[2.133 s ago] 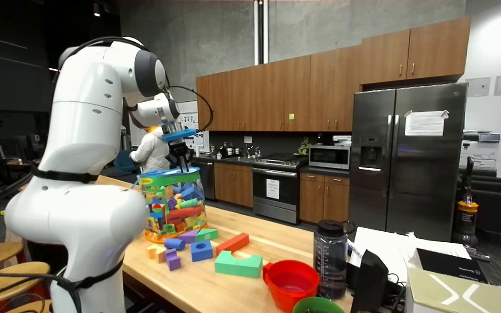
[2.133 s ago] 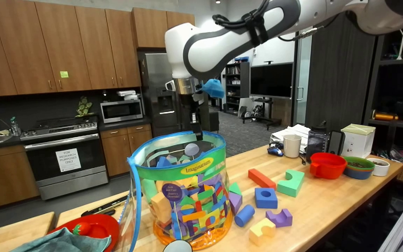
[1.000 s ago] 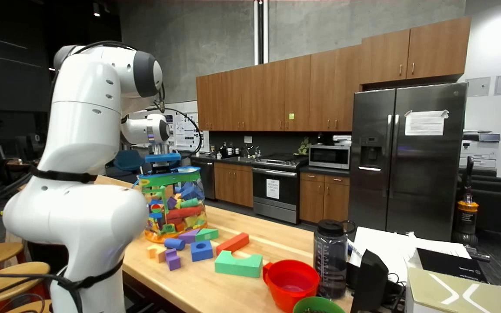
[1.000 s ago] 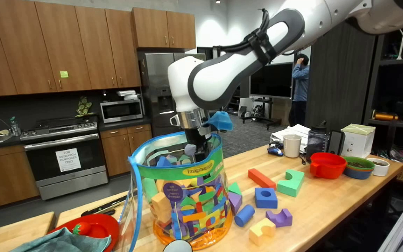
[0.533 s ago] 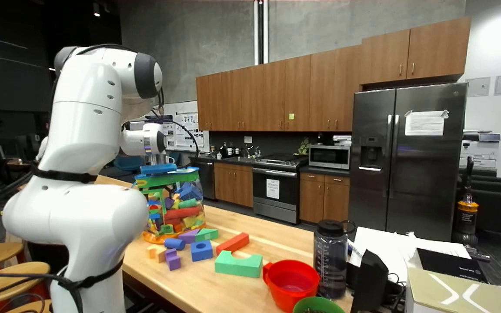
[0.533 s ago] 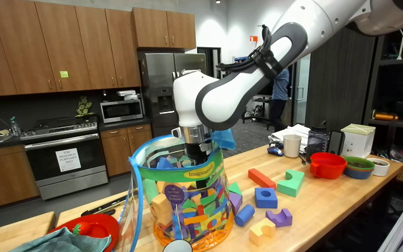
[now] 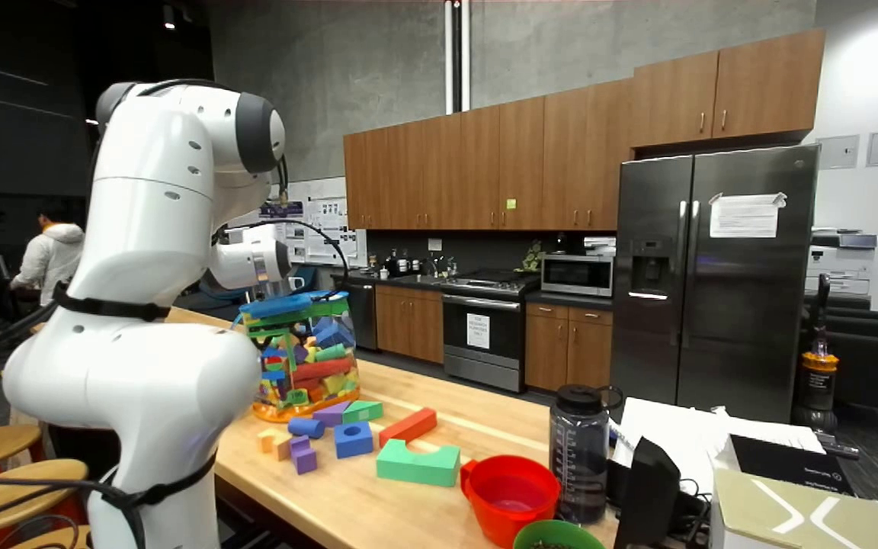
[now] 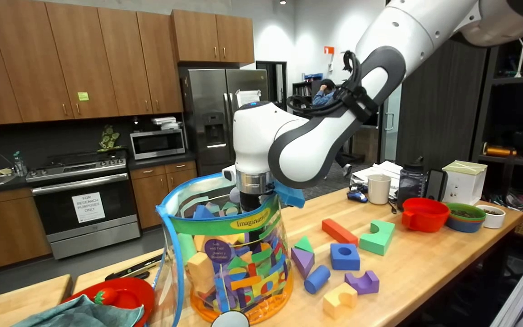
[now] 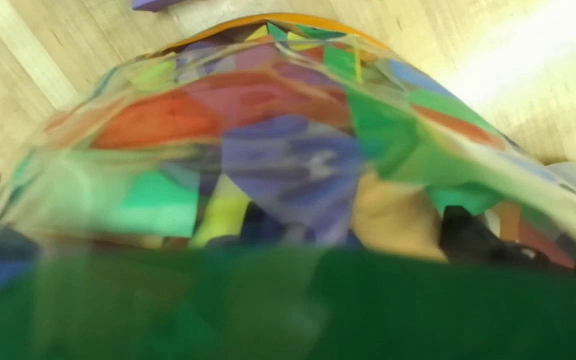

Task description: Remove one purple block from the clear bag and put it on the counter.

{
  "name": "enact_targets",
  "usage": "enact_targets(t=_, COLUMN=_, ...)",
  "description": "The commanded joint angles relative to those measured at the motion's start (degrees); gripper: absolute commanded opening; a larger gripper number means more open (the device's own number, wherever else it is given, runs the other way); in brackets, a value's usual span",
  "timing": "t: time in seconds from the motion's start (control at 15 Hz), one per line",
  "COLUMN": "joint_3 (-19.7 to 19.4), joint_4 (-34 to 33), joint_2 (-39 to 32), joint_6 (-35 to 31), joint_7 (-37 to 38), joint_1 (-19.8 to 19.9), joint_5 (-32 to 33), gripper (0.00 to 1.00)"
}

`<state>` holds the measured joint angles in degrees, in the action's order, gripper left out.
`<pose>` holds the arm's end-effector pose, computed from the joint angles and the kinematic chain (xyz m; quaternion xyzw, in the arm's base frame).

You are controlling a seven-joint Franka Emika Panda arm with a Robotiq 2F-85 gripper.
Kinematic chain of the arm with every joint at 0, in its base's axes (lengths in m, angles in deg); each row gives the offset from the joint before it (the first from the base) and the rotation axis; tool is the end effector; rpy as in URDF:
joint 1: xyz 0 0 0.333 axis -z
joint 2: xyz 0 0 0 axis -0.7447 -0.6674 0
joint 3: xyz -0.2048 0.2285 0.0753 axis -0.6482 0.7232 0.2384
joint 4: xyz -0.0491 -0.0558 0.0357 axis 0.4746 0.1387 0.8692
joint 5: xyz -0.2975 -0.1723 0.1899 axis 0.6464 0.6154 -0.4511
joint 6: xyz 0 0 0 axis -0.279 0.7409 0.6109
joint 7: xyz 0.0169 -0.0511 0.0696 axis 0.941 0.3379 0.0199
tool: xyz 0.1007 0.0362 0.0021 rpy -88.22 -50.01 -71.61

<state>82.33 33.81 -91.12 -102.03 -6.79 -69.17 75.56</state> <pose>0.4572 0.3733 0.3170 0.8858 0.4586 0.0605 0.0374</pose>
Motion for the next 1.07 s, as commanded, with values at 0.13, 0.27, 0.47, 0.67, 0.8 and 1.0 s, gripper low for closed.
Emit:
enact_targets(t=0.13, joint_3=-2.1, joint_4=-1.0, joint_2=0.9, joint_6=-0.8, joint_7=-0.8, joint_1=0.1, joint_5=4.2, gripper=0.55)
enact_targets(t=0.27, joint_3=-2.4, joint_4=-2.7, joint_2=1.6, joint_6=0.5, joint_7=-1.8, joint_1=0.4, joint_5=4.3, gripper=0.44)
enact_targets(t=0.47, joint_3=-3.1, joint_4=-5.5, joint_2=2.9, joint_6=2.8, joint_7=-3.5, joint_1=1.1, joint_5=4.1, gripper=0.16)
enact_targets(t=0.67, joint_3=-3.5, joint_4=-8.2, joint_2=3.6, joint_6=5.2, joint_7=-4.7, joint_1=1.7, joint_5=4.1, gripper=0.00)
enact_targets(t=0.8, joint_3=-3.6, joint_4=-9.5, joint_2=3.9, joint_6=6.9, joint_7=-5.2, joint_1=1.8, joint_5=3.9, gripper=0.00)
enact_targets(t=1.0, joint_3=-3.2, joint_4=-10.6, joint_2=4.4, joint_6=9.3, joint_7=-4.7, joint_1=1.7, joint_5=3.3, gripper=0.00)
